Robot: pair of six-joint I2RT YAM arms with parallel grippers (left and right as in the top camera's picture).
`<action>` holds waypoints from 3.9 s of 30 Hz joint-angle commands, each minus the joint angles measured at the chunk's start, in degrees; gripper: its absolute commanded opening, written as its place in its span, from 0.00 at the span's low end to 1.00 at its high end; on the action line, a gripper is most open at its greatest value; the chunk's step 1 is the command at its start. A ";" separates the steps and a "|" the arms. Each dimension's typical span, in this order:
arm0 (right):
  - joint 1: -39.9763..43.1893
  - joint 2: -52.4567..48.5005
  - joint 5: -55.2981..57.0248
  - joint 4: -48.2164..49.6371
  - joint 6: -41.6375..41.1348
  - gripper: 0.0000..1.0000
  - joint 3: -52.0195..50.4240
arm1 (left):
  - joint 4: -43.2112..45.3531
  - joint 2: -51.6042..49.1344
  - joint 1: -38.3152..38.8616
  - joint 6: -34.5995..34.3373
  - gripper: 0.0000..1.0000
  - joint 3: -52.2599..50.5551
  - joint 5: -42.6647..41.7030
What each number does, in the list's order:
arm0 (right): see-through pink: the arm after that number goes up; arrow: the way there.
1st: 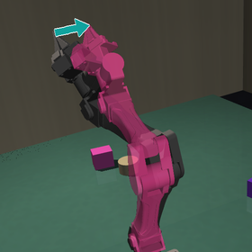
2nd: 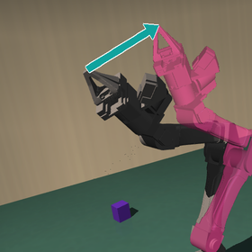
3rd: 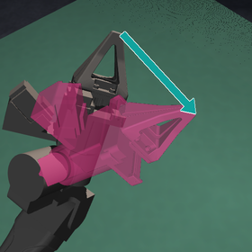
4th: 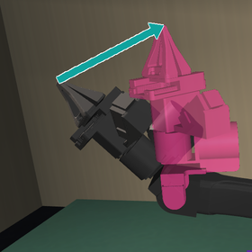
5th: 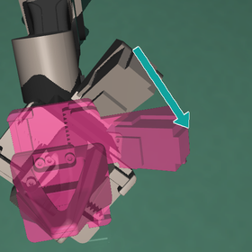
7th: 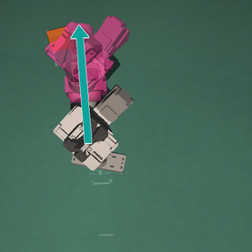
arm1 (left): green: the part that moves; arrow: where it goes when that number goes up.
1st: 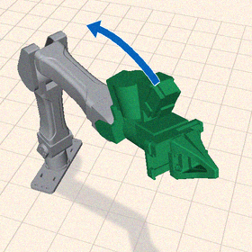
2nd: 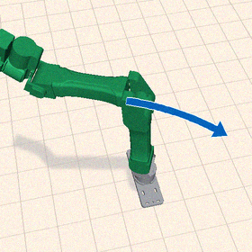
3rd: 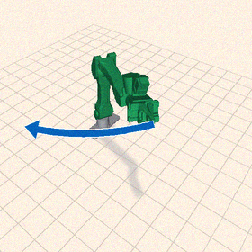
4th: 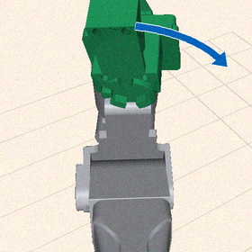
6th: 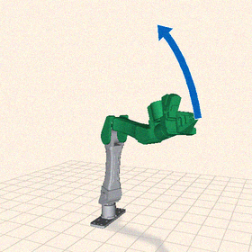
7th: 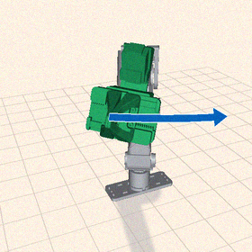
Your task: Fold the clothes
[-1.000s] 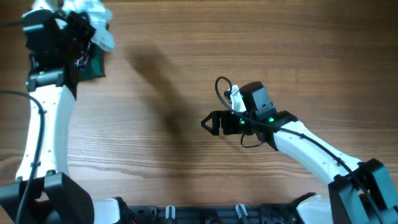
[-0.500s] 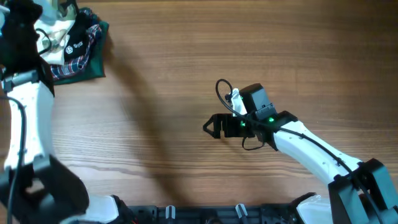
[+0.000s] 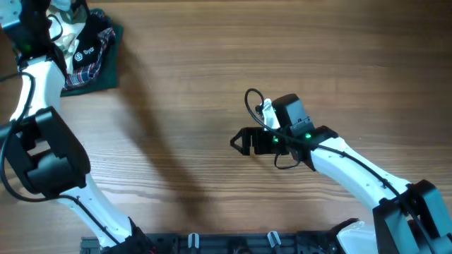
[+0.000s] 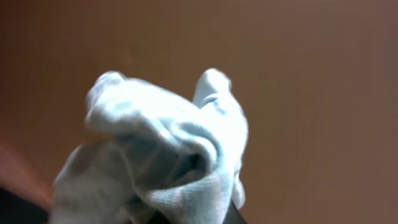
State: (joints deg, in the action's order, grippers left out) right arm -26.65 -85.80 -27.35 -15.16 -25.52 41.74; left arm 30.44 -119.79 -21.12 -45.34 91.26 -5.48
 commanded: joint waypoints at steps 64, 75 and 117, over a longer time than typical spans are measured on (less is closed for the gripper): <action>-0.17 -4.74 -0.13 5.22 -1.49 1.00 -0.07 | -15.91 -4.70 4.15 39.15 0.04 0.72 14.97; -0.17 -4.74 -0.15 4.90 -1.44 0.99 -0.07 | -20.57 -1.62 3.98 38.91 0.04 0.87 18.64; -0.11 9.77 14.08 3.54 29.62 1.00 0.02 | -96.89 87.76 3.98 22.38 0.99 -30.95 -23.43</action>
State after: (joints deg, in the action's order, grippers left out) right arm -26.70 -73.43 -13.85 -11.70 3.14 41.69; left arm -68.60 -32.38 -16.99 -23.22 64.20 -20.88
